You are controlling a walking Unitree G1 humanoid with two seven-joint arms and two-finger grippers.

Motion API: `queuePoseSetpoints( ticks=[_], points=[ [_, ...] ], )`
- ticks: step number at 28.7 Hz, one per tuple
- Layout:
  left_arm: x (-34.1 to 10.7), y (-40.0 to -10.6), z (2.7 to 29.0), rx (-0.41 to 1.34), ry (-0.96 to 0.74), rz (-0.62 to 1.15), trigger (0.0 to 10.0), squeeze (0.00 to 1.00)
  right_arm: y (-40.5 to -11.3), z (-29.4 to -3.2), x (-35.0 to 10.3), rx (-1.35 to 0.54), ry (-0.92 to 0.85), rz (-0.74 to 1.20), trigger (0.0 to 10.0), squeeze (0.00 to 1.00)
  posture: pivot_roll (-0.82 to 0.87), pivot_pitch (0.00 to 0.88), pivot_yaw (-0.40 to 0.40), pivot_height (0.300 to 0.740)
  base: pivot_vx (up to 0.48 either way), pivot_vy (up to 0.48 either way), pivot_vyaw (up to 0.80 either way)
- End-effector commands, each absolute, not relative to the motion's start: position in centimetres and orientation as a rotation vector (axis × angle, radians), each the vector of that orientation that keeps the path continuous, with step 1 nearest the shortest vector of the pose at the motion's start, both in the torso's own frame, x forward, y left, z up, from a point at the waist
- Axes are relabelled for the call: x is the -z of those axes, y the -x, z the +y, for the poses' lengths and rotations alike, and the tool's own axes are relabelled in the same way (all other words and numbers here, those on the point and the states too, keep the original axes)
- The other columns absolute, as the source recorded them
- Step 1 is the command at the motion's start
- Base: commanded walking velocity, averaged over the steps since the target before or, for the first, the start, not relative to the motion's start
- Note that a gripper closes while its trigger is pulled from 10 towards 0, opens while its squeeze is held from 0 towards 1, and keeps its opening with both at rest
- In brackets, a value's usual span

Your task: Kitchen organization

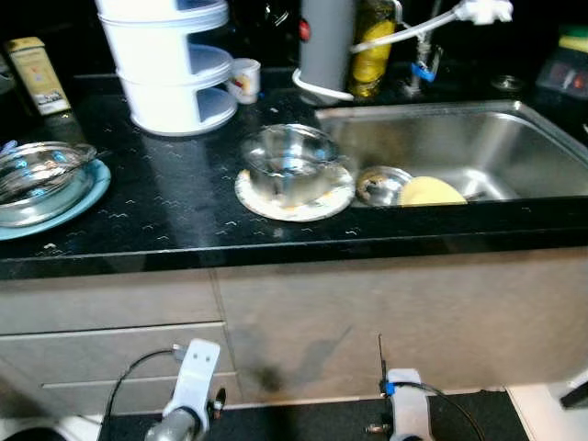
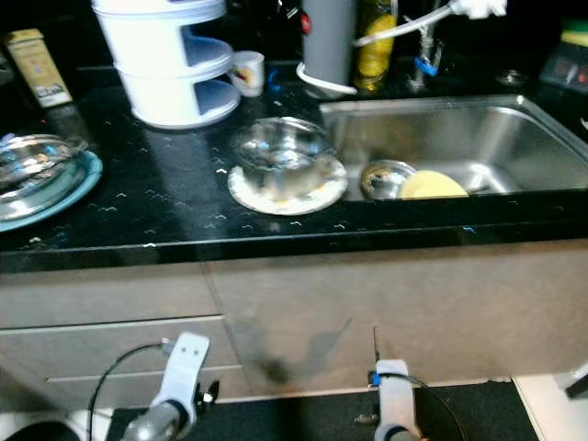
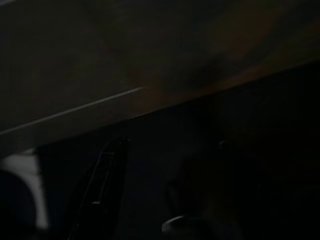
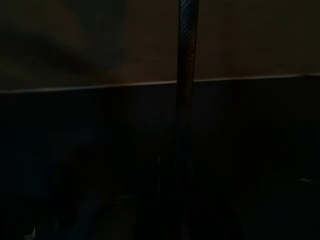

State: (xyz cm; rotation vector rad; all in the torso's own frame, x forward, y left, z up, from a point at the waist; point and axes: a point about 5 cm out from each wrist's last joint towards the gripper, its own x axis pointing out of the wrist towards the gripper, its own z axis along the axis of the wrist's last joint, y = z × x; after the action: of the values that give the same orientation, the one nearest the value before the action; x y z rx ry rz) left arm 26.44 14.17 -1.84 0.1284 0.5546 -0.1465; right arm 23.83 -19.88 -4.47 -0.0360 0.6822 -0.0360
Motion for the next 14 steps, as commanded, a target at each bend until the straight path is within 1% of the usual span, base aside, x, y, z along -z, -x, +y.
queuePoseSetpoints(
  ticks=[1,14],
  points=[
    [2.18,-26.08,14.92,0.129,-0.13,0.57,10.0,0.0,-23.44,-19.42,4.84,0.026,0.035,0.7,10.0,0.0,-0.11,0.159,-0.001,0.74,0.0,-0.48,0.0],
    [2.13,-26.13,14.97,0.126,-0.132,0.566,10.0,0.0,-23.46,-19.39,4.82,0.021,0.038,0.698,10.0,0.0,-0.11,0.16,-0.003,0.74,0.0,-0.48,0.0]
  ],
)
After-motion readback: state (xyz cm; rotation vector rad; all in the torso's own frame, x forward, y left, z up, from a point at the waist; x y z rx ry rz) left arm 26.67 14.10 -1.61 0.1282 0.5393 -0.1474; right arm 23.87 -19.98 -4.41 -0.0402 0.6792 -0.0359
